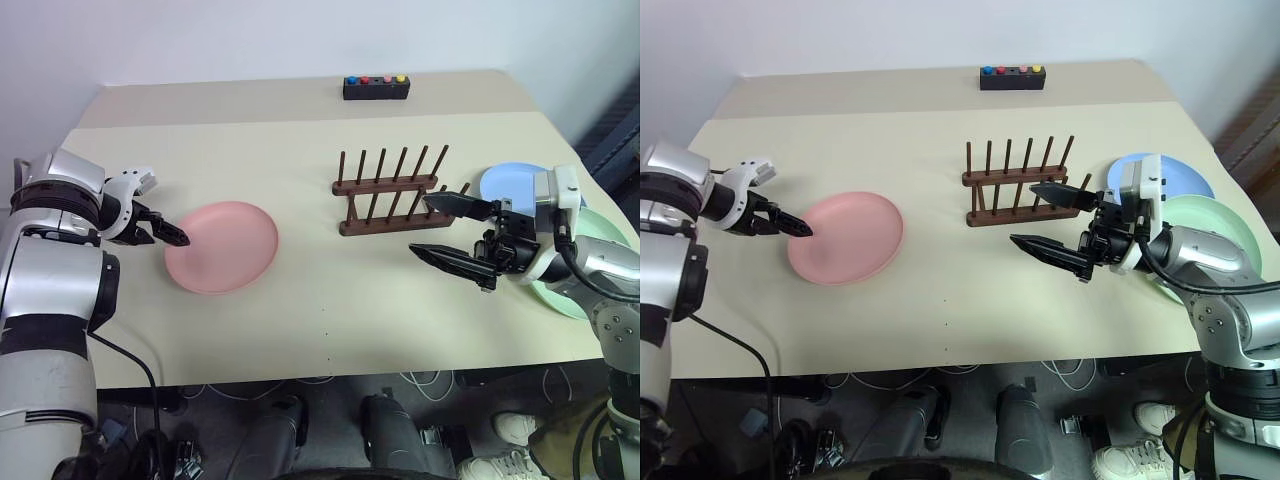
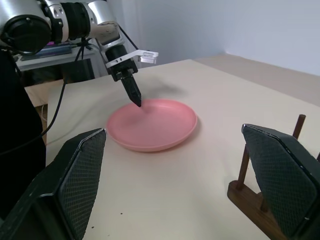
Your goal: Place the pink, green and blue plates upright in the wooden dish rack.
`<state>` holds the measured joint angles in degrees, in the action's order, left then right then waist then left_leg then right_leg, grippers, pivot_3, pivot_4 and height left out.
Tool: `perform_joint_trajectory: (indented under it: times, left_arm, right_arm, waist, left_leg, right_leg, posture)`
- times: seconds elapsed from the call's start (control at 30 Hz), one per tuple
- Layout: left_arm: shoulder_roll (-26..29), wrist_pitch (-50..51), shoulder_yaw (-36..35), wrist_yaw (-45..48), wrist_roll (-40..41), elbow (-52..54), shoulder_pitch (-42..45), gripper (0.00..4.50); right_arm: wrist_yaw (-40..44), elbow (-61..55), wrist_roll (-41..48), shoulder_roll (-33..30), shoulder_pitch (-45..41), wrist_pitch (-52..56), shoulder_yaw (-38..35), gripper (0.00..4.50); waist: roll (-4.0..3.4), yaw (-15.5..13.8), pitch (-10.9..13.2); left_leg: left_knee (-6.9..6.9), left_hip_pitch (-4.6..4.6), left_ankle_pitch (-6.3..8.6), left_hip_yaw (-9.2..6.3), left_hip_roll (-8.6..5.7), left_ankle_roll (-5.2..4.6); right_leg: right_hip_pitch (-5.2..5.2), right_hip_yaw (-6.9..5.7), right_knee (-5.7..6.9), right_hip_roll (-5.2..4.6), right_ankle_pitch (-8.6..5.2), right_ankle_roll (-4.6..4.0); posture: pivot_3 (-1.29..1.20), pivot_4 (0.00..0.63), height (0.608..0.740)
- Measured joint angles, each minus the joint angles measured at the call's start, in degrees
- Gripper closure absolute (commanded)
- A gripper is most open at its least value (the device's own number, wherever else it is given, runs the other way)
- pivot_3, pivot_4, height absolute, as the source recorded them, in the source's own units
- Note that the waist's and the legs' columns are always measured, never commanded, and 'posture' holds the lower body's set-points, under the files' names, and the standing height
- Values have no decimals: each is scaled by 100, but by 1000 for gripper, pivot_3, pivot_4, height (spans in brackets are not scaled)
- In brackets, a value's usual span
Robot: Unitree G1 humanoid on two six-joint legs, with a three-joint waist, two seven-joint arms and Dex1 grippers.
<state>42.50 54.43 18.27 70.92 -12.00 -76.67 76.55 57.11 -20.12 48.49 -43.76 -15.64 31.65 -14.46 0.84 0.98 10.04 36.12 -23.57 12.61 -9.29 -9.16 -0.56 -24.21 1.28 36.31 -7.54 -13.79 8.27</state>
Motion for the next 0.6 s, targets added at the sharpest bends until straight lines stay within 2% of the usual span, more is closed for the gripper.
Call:
perform_joint_trajectory:
  times: [0.17,0.2,0.27,0.5,0.6]
  left_arm:
    - [-110,-3,-23,-36,-4,-4,-61,67]
    - [-110,-13,-29,-92,-5,-4,-113,299]
    - [-116,18,-111,-206,2,-4,-163,898]
    - [-225,201,-197,-163,12,1,-189,4364]
    - [-205,394,-413,-250,106,30,-184,4438]
  right_arm:
    - [-47,0,0,0,-1,1,0,58]
    - [-54,0,0,-1,-1,1,0,20]
    - [-67,2,0,-3,-1,1,-8,0]
    - [-112,2,-7,-4,-1,2,-11,0]
    - [-147,1,-5,-11,-1,7,-37,0]
  waist:
    - [0,-5,0]
    - [0,-4,0]
    - [0,4,0]
    - [0,-3,-1]
    - [-10,-7,-11]
  left_leg:
    - [1,0,0,1,0,0]
    - [1,0,0,0,0,0]
    - [1,0,0,0,0,0]
    - [2,0,0,1,-1,0]
    - [2,3,0,1,-1,0]
  right_leg:
    - [1,0,0,-1,0,0]
    - [1,0,0,0,0,0]
    - [0,0,1,0,0,0]
    - [1,0,2,-1,0,0]
    - [6,0,1,-1,0,1]
  posture:
    - [0,150,740]
    - [0,150,740]
    - [0,150,740]
    - [0,150,740]
    - [0,150,740]
